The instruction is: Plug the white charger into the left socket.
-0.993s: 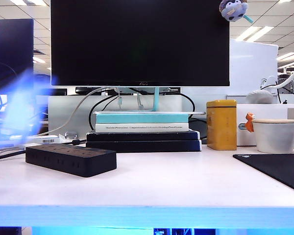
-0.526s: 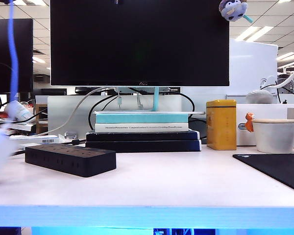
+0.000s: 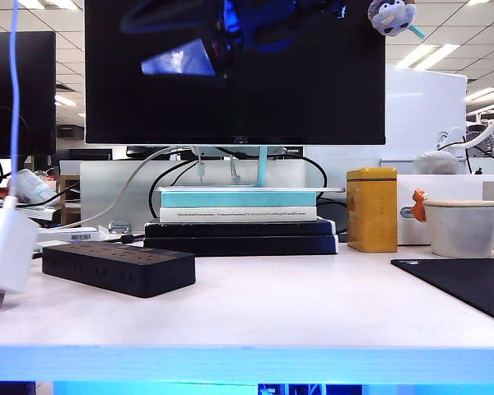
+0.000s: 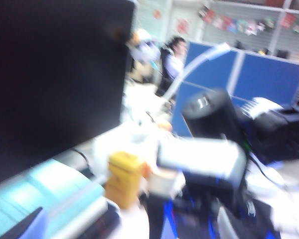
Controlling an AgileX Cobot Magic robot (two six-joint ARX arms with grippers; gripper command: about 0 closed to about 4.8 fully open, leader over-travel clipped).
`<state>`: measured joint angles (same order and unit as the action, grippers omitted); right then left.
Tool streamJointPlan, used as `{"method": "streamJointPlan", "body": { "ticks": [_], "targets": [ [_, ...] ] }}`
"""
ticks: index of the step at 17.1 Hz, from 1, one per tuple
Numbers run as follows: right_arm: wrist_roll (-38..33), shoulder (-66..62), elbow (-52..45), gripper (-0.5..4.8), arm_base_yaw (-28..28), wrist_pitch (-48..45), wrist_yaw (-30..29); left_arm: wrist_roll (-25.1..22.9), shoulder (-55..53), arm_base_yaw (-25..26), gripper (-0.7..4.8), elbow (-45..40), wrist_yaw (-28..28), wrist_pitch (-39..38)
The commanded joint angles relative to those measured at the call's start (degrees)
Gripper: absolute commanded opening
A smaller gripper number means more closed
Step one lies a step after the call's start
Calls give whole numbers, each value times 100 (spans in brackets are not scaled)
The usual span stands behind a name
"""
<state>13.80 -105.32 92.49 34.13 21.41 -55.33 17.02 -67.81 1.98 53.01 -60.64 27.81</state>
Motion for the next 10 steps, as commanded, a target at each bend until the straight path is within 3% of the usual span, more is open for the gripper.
{"method": "streamJointPlan", "body": {
  "ticks": [1, 4, 5, 6, 10],
  "targets": [
    [83, -33, 15, 346, 96, -24, 35, 238, 24, -50, 479, 28, 179, 529],
    [146, -271, 15, 350, 455, -61, 153, 251, 22, -101, 479, 28, 197, 562],
    [173, -417, 15, 444, 632, -72, 319, 251, 22, -125, 479, 28, 199, 560],
    [170, -496, 15, 479, 730, -66, 479, 251, 22, -129, 479, 28, 197, 560],
    [-72, -769, 15, 479, 1191, -61, 1331, 251, 24, -133, 479, 28, 195, 562]
  ]
}}
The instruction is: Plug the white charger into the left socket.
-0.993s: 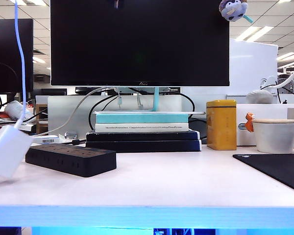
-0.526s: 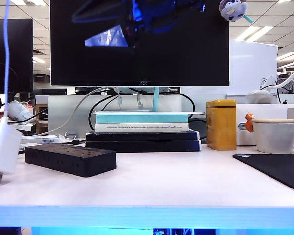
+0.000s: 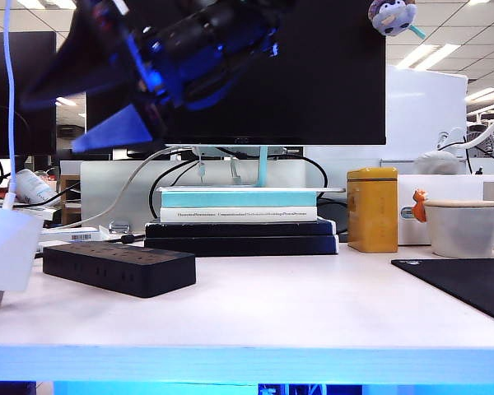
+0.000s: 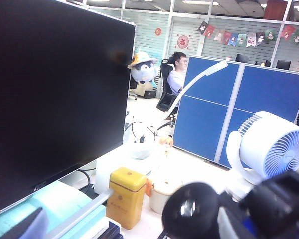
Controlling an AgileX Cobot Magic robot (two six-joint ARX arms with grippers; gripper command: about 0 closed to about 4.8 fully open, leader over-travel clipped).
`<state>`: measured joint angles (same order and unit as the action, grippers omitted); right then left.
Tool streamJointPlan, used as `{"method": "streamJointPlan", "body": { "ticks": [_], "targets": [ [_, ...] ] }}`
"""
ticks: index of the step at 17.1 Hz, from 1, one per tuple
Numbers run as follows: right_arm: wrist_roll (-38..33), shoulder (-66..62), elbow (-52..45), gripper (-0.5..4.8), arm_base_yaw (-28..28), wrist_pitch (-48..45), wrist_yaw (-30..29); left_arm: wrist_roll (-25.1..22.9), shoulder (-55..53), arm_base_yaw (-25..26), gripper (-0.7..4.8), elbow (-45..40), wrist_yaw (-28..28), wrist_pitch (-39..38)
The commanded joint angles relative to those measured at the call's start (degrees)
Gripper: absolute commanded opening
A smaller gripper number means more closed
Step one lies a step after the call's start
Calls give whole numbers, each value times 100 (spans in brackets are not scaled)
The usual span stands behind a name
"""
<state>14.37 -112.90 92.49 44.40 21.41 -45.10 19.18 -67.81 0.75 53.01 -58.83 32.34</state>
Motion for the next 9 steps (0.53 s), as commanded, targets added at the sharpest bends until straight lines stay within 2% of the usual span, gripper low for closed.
{"method": "streamJointPlan", "body": {
  "ticks": [1, 5, 9],
  "targets": [
    [-129, -13, 15, 479, 297, -70, 658, 33, 24, -11, 479, 28, 17, 109],
    [-584, -61, 13, 479, 649, -625, 1827, 33, 24, -17, 479, 28, 103, 114],
    [-1182, -160, -527, 479, 719, -1493, 2507, 33, 24, -17, 479, 28, 120, 118]
  ]
}}
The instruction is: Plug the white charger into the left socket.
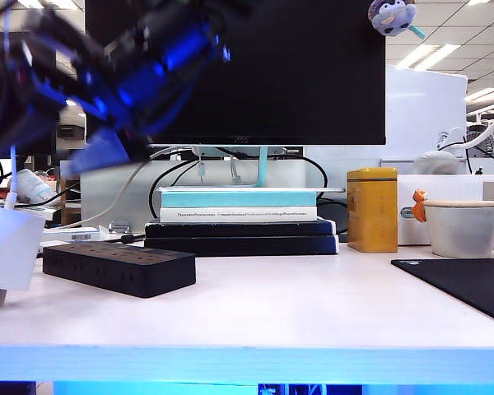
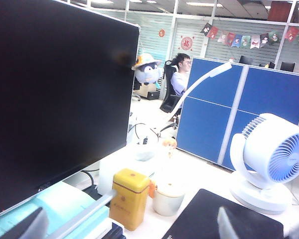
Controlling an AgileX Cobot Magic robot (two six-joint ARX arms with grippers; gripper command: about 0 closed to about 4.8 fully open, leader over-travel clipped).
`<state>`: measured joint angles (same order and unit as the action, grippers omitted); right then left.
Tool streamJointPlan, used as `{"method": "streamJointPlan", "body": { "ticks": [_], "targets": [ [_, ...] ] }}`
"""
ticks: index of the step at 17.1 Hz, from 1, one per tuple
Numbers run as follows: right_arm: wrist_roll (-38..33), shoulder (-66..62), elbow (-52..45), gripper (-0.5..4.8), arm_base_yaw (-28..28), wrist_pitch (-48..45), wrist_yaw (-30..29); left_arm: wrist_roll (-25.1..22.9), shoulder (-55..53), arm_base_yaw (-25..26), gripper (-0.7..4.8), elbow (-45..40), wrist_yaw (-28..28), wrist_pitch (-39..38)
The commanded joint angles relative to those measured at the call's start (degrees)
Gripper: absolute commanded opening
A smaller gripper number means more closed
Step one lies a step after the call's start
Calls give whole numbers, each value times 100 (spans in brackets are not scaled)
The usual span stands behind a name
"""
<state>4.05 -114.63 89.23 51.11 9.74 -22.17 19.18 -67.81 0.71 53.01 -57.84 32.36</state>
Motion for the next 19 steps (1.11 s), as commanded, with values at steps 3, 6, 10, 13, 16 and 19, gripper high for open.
{"method": "streamJointPlan", "body": {
  "ticks": [3, 6, 10, 13, 16, 19],
  "targets": [
    [-468, 4, -485, 479, 197, -723, 723, 35, 24, -11, 479, 28, 68, 116],
    [-695, -101, -485, 479, 413, -1123, 1248, 35, 24, -11, 479, 28, 109, 116],
    [-1163, -319, -485, 479, 538, -1405, 1482, 35, 24, -11, 479, 28, 114, 107],
    [-1202, -389, -485, 479, 603, -1320, 1545, 35, 24, -11, 479, 28, 111, 90],
    [-1335, -407, -485, 479, 660, -1388, 1633, 37, 24, -11, 479, 28, 107, 52],
    [-1462, -527, -485, 479, 664, -1390, 1742, 37, 24, -13, 479, 28, 107, 46]
  ]
}}
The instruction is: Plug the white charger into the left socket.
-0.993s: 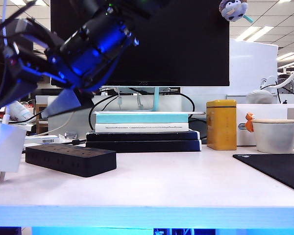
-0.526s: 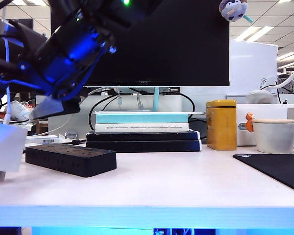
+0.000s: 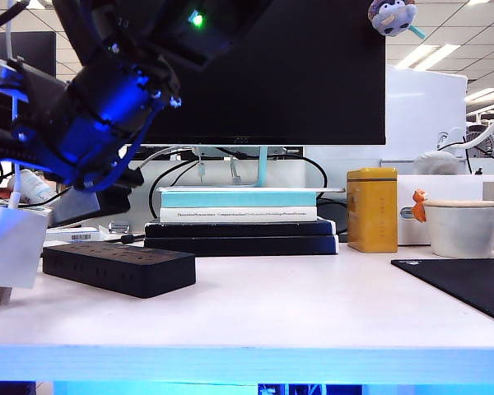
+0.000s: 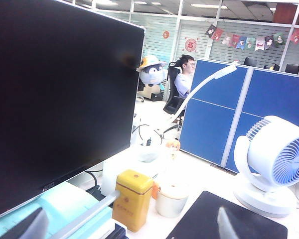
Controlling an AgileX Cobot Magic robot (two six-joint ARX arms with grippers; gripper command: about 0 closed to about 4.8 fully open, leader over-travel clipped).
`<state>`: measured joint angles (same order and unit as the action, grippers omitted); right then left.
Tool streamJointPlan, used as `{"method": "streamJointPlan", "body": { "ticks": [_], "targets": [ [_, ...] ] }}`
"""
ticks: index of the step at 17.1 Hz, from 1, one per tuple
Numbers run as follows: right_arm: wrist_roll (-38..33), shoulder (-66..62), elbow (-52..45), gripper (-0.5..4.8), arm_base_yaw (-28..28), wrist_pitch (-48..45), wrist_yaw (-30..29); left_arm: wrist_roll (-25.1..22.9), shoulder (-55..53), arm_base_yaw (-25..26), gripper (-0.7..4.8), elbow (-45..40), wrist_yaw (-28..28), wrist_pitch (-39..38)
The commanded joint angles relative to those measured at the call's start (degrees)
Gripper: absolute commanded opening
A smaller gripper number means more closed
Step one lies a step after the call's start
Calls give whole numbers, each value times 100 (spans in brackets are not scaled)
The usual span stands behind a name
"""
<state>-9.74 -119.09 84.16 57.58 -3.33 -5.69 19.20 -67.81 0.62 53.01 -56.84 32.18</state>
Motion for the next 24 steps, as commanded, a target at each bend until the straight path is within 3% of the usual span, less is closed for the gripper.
{"method": "streamJointPlan", "body": {
  "ticks": [1, 10, 11, 13, 14, 21, 24],
  "targets": [
    [-83, -107, 22, 479, 17, -83, 114, 35, 24, -4, 479, 28, 7, 57],
    [-275, -219, 22, 471, 20, -179, 326, 35, 24, -4, 479, 28, 7, 4],
    [-271, -225, 22, 434, 20, -181, 352, 35, 24, -4, 479, 28, 4, 4],
    [-271, -227, 22, 253, 20, -249, 367, 35, 24, -4, 479, 28, -2, 2],
    [-269, -227, 22, 241, 20, -310, 365, 35, 24, -4, 479, 28, -15, 2],
    [-264, -225, 22, 242, 17, -422, 365, -90, 24, 7, 479, 28, -96, -105],
    [-221, -216, 22, 242, 13, -422, 365, -1027, 24, 11, 479, 28, 20, -1040]
  ]
}}
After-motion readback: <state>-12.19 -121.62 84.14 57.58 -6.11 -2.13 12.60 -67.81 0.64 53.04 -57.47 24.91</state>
